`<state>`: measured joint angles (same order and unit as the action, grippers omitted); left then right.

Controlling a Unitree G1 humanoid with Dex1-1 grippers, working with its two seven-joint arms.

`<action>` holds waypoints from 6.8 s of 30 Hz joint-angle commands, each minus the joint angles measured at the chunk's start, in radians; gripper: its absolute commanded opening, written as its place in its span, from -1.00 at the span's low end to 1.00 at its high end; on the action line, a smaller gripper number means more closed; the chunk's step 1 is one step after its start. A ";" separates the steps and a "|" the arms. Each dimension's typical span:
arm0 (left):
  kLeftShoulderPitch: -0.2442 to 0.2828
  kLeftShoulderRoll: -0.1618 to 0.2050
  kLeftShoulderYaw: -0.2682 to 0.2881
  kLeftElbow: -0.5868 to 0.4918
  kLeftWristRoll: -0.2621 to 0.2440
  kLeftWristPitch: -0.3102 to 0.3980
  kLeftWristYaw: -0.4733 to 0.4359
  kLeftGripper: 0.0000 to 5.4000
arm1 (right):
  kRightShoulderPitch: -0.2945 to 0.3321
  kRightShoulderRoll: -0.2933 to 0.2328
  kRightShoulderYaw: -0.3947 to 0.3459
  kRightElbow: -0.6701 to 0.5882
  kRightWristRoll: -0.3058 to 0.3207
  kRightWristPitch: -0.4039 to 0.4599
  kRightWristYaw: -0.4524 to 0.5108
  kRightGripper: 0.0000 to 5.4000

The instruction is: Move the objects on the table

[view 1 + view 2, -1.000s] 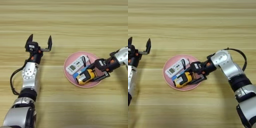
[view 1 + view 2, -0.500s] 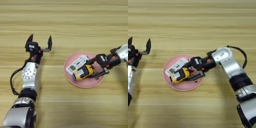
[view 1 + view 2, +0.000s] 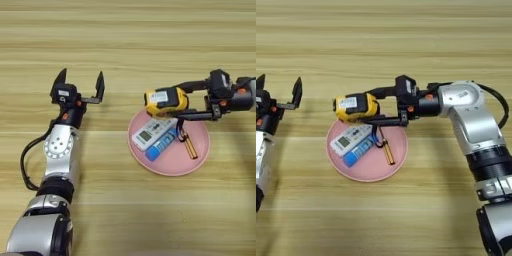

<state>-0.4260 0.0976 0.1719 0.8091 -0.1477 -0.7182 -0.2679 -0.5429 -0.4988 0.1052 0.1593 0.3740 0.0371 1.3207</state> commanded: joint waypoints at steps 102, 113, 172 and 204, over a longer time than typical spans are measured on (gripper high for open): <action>-0.046 0.010 0.004 0.065 -0.015 0.005 -0.035 1.00 | 0.249 -0.029 -0.039 0.182 -0.467 -0.217 -0.891 0.99; -0.051 0.013 0.006 0.073 -0.015 0.001 -0.036 1.00 | 0.278 0.029 -0.124 0.027 -0.233 -0.160 -0.783 0.99; -0.044 0.006 0.008 0.066 -0.011 0.001 -0.028 1.00 | 0.385 -0.048 0.129 -0.286 -0.181 0.512 -0.552 0.31; -0.045 0.003 0.008 0.064 -0.011 -0.002 -0.026 1.00 | 0.309 -0.066 0.154 -0.239 -0.244 0.534 -0.532 -0.69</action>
<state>-0.4629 0.0991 0.1819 0.8673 -0.1606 -0.7189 -0.2960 -0.2205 -0.5665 0.2770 -0.0754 0.1255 0.5530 0.7946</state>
